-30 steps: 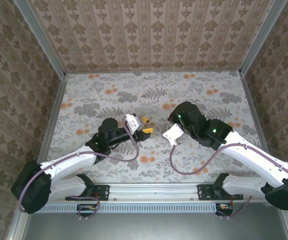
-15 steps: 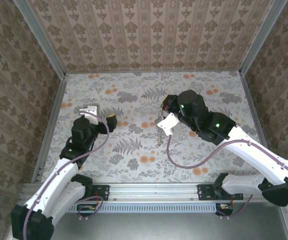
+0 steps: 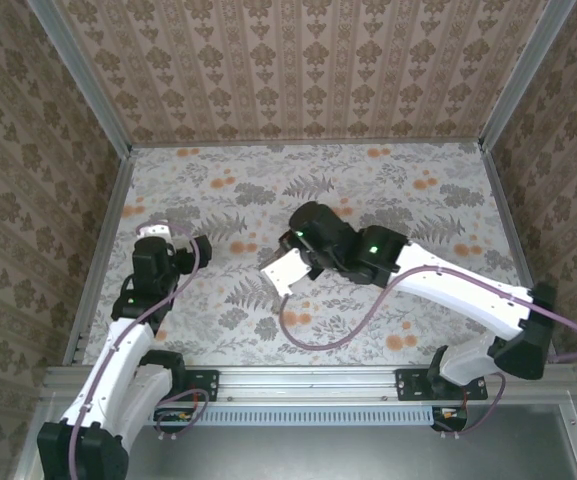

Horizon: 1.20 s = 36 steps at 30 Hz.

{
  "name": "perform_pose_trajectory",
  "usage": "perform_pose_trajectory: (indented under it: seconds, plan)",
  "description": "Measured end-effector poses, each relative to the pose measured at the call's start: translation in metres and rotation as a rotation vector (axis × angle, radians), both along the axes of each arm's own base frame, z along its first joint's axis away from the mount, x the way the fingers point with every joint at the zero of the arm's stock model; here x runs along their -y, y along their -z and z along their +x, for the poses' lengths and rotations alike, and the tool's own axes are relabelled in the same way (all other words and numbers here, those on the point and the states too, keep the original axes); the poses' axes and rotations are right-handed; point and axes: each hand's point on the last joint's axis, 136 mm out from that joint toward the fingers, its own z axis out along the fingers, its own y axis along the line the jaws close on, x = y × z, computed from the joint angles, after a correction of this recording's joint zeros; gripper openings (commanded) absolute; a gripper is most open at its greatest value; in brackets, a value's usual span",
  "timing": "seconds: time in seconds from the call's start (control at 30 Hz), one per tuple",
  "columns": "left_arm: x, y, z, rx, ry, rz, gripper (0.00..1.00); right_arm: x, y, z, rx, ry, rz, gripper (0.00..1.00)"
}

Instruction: Put the keys on the keyring

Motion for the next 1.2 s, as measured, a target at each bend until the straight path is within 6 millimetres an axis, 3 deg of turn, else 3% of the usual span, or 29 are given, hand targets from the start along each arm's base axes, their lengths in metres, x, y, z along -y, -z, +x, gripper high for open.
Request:
perform_pose_trajectory:
  seconds: [0.2,0.4,0.5,0.77,1.1,1.2]
  plan:
    - [-0.013,0.006,0.001,-0.023,-0.046,0.000,1.00,-0.025,0.045,-0.006,-0.201,0.081,0.064,0.00]
    - [-0.014,0.013,-0.001,-0.038,-0.059,-0.015,1.00,-0.014,0.094,-0.019,-0.314,0.124,0.027,0.00]
    - [-0.016,0.027,-0.005,-0.070,-0.075,-0.029,1.00,0.007,0.122,-0.022,-0.344,0.176,-0.049,0.00]
    - [-0.017,0.042,-0.008,-0.095,-0.104,-0.060,1.00,0.061,0.154,-0.014,-0.368,0.318,-0.175,0.01]
    - [-0.022,0.058,-0.004,-0.116,-0.136,-0.047,1.00,0.145,0.226,-0.036,-0.490,0.453,-0.339,0.06]
    - [-0.025,0.066,-0.005,-0.133,-0.154,-0.036,1.00,0.169,0.239,-0.035,-0.519,0.512,-0.362,0.11]
